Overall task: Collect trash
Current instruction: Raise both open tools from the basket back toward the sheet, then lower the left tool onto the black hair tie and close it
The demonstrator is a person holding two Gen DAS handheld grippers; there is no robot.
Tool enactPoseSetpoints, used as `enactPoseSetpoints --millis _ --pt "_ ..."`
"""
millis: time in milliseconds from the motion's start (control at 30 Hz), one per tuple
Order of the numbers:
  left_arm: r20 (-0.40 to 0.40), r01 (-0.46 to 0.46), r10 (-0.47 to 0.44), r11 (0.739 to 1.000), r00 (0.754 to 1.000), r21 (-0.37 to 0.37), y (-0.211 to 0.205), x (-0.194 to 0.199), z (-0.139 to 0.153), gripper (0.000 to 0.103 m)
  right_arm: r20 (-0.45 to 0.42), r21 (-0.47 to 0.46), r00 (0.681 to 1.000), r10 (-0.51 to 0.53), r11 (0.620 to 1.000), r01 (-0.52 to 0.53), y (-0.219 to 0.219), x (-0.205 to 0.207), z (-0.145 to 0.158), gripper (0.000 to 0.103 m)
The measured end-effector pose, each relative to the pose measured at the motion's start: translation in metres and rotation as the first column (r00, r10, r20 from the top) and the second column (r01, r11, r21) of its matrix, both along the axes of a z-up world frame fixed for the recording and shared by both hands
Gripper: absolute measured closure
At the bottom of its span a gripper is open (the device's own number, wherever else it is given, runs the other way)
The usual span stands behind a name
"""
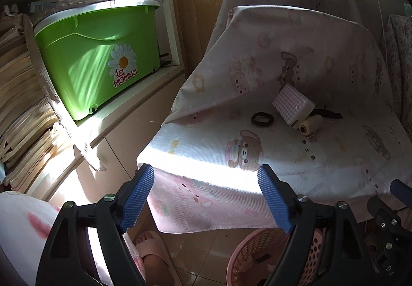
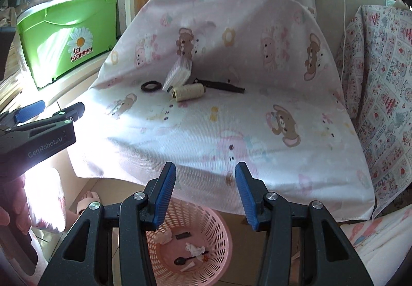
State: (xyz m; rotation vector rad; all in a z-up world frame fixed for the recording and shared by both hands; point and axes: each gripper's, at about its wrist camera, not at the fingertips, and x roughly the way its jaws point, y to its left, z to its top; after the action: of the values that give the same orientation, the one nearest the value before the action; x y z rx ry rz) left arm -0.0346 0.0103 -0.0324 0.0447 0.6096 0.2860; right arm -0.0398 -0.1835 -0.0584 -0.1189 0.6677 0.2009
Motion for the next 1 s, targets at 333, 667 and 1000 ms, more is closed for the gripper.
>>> enactPoseSetpoints --millis 333,667,1000 --pt "0.113 0.029 -0.030 0.999 0.993 0.015 0.000 -0.005 0.049 0.001 0.116 0.018 0.993 -0.011 1.000 0.009 -0.018 0.016 0.048 0.052" --pt "0.220 0.062 -0.079 0.995 0.972 0.082 0.006 0.036 0.114 0.001 0.310 -0.070 0.949 -0.048 0.995 0.073 -0.031 0.059 0.109 0.033" --pt "0.194 0.040 -0.053 0.997 0.980 0.072 0.017 0.063 0.091 0.001 0.317 -0.029 0.945 -0.083 0.995 0.097 -0.038 0.075 0.102 0.024"
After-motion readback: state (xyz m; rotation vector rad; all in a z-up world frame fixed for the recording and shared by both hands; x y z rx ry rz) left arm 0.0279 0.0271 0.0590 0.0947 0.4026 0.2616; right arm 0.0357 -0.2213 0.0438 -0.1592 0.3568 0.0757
